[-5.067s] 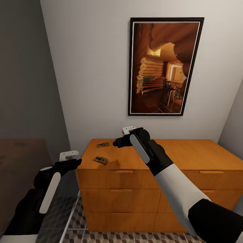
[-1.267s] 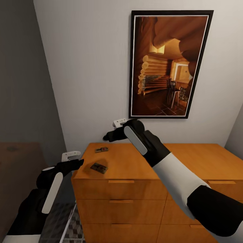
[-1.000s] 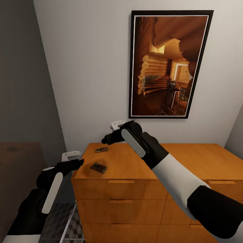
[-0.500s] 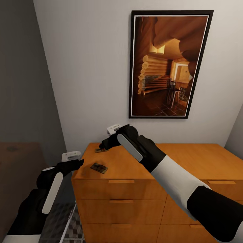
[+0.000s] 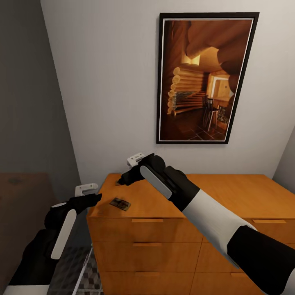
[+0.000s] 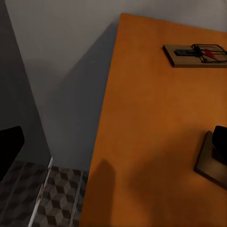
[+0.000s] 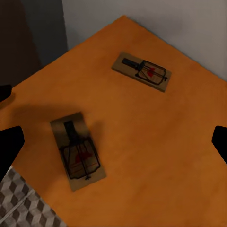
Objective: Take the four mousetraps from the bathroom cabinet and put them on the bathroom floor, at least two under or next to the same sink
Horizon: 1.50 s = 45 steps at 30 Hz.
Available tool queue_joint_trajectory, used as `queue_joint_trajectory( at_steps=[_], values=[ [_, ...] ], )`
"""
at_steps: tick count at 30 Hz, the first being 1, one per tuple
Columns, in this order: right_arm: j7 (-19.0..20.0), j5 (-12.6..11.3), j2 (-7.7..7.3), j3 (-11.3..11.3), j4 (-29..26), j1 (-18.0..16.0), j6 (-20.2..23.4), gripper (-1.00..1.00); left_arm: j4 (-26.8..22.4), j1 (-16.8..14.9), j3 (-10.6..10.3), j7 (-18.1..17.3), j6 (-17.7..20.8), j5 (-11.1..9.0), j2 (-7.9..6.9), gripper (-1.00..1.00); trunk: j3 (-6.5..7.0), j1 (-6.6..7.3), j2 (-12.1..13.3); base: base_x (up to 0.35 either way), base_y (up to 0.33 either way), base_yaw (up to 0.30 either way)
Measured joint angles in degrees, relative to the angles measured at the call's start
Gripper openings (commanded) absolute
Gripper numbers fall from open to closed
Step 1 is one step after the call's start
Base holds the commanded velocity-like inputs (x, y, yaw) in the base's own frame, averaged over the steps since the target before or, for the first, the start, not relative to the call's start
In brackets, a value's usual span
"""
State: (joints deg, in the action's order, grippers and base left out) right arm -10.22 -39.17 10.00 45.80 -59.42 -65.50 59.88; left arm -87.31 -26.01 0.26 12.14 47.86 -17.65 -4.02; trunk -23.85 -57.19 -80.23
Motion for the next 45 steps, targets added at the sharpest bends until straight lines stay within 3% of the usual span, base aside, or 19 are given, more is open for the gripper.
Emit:
queue_joint_trajectory(
  at_steps=[15,30,45],
  values=[
    [0.01,-1.60,0.00,0.21,0.65,0.00,0.00,1.00,0.00,-0.01,-0.01,0.00,0.00,-0.03,0.00,1.00,0.00,0.00,0.00,0.000,0.000,0.000],
    [0.04,-3.37,0.00,0.18,11.30,0.00,0.02,1.00,0.00,0.01,-0.04,-0.04,0.00,-0.03,0.00,1.00,0.00,0.00,0.00,0.000,0.000,0.000],
    [0.15,-3.49,0.00,0.22,12.83,0.00,0.02,1.00,0.00,-0.01,-0.07,-0.04,0.00,0.03,0.00,1.00,0.00,0.00,0.00,0.000,0.000,0.000]
  ],
)
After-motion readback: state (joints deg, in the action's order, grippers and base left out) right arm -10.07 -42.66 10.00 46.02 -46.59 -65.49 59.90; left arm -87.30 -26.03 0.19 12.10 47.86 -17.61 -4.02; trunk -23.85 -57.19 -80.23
